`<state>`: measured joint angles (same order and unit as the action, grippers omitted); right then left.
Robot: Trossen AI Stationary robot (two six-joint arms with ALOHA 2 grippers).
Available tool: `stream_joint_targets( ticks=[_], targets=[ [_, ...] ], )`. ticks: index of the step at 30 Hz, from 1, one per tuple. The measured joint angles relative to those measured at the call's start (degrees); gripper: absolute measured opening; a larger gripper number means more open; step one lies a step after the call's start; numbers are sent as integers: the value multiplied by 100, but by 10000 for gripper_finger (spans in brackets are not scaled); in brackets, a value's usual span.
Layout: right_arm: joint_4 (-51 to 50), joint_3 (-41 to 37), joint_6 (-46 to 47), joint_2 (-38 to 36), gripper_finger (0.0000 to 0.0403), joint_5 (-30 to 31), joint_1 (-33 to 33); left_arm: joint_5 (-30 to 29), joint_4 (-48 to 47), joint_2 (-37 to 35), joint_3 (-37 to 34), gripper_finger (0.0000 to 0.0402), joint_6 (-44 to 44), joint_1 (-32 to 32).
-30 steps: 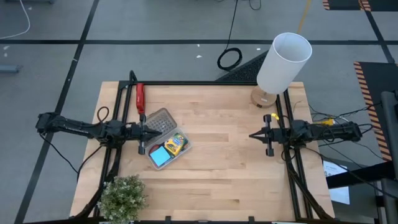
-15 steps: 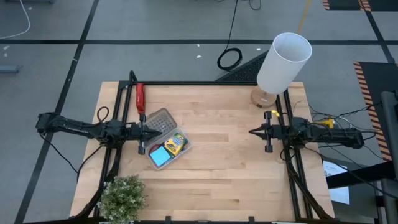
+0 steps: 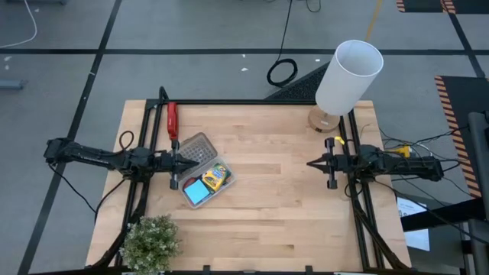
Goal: Pack school essentials
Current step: Return to Home Position
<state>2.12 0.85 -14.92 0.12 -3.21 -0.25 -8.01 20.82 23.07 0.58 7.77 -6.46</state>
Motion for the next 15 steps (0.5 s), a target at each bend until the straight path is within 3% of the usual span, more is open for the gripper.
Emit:
stream_joint_targets(
  ticks=[7,15],
  targets=[
    [24,1,200,1,0,-114,-2,0,0,-67,0,3,64,0],
    [23,1,208,4,0,-115,-2,207,-425,-658,6,3,68,0]
  ],
)
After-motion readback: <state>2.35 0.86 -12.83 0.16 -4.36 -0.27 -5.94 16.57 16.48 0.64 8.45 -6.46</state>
